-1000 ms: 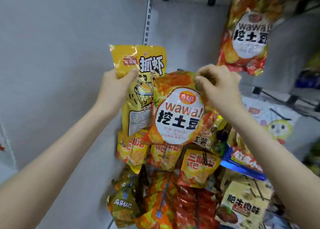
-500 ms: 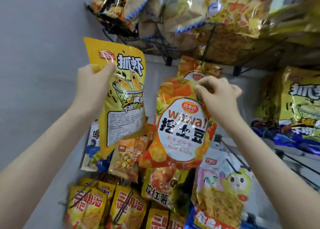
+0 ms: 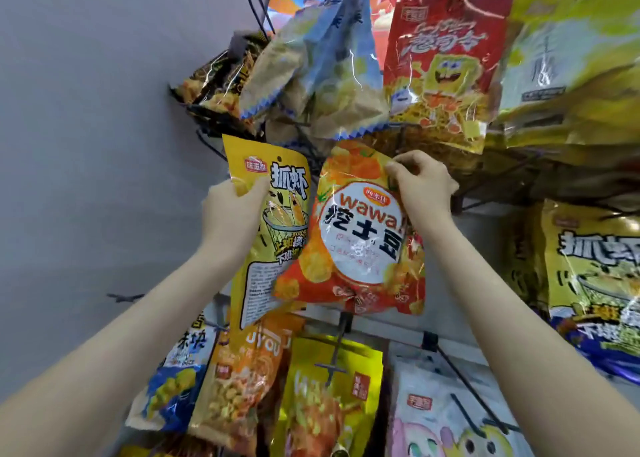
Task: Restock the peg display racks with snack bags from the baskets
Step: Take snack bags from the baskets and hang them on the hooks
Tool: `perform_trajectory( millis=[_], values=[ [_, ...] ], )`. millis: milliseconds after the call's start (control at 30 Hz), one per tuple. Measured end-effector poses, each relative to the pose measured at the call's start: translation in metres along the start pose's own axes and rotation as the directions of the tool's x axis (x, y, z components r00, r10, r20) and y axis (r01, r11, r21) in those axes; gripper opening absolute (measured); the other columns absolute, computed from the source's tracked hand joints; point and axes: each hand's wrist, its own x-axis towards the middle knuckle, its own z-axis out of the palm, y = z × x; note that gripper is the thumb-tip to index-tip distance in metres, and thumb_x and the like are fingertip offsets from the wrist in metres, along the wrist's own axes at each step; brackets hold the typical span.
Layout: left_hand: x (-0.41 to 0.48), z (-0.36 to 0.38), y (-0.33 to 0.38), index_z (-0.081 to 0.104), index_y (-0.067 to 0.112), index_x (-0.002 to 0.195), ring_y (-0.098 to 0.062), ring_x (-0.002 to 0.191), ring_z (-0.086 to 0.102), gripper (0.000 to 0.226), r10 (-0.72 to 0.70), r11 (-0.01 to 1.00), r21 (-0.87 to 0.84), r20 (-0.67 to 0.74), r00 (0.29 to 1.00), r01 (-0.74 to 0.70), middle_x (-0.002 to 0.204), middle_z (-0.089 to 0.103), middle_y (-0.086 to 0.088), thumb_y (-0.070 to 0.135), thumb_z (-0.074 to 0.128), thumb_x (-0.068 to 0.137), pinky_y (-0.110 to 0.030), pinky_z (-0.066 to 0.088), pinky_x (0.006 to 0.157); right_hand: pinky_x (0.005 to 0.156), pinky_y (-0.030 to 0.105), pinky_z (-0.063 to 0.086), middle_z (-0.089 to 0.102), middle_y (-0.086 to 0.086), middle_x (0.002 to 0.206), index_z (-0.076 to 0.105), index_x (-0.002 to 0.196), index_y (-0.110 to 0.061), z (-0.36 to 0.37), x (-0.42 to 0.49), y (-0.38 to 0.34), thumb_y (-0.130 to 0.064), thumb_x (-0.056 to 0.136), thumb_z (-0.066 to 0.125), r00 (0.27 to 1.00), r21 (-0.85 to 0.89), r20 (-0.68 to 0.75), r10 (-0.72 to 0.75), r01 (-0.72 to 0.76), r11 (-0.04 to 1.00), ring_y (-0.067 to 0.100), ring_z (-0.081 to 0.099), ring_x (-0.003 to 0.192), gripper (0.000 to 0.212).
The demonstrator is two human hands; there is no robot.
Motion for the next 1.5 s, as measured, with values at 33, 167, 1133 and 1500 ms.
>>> perform_trajectory(
  millis=[33,167,1133,1500],
  values=[
    [0.003,-0.002,-0.001,0.034,0.017,0.058,-0.015,0.050,0.021,0.042,0.011,1.000,-0.004,0.007,1.000,-0.011,0.047,0.022,0.009,0.032,0.058,0.089,-0.030,0.019,0.052,0.099,0.039,0.020,0.058,-0.010,0.088,0.064,0.088,-0.026,0.004,0.002,-0.001,-0.033,0.092,0.058,1.000,0.012,-0.019,-0.006,0.006,1.000,0.018,0.048,0.108,0.010],
    [0.010,-0.009,-0.005,0.031,0.020,0.054,-0.009,0.039,0.024,0.046,0.032,0.997,0.076,0.000,0.999,-0.032,0.038,0.027,0.010,0.031,0.055,0.092,-0.029,0.020,0.047,0.093,0.034,0.018,0.060,-0.012,0.092,0.065,0.091,-0.020,0.015,-0.005,0.007,-0.034,0.092,0.058,0.995,0.016,-0.093,-0.043,0.044,0.999,0.018,0.048,0.110,0.016],
    [-0.008,0.006,-0.029,0.031,0.020,0.055,-0.007,0.039,0.024,0.047,0.034,0.999,0.002,0.089,0.995,-0.035,0.041,0.028,0.010,0.031,0.054,0.095,-0.024,0.024,0.045,0.102,0.044,0.015,0.063,-0.001,0.117,0.068,0.103,-0.026,0.015,0.028,0.027,-0.027,0.097,0.047,0.997,-0.373,0.007,0.079,-0.070,0.925,0.025,0.039,0.125,0.022],
    [-0.044,0.019,-0.023,0.048,0.005,0.063,-0.017,0.049,0.044,0.046,0.217,0.976,0.006,-0.011,0.976,-0.217,0.053,0.048,-0.005,0.032,0.049,0.100,-0.032,0.037,0.050,0.103,0.032,0.024,0.034,0.008,0.142,0.039,0.141,-0.013,0.032,-0.027,0.022,-0.028,0.092,0.056,1.000,-0.245,0.017,-0.002,0.006,0.970,0.015,0.032,0.123,0.054]
  ],
)
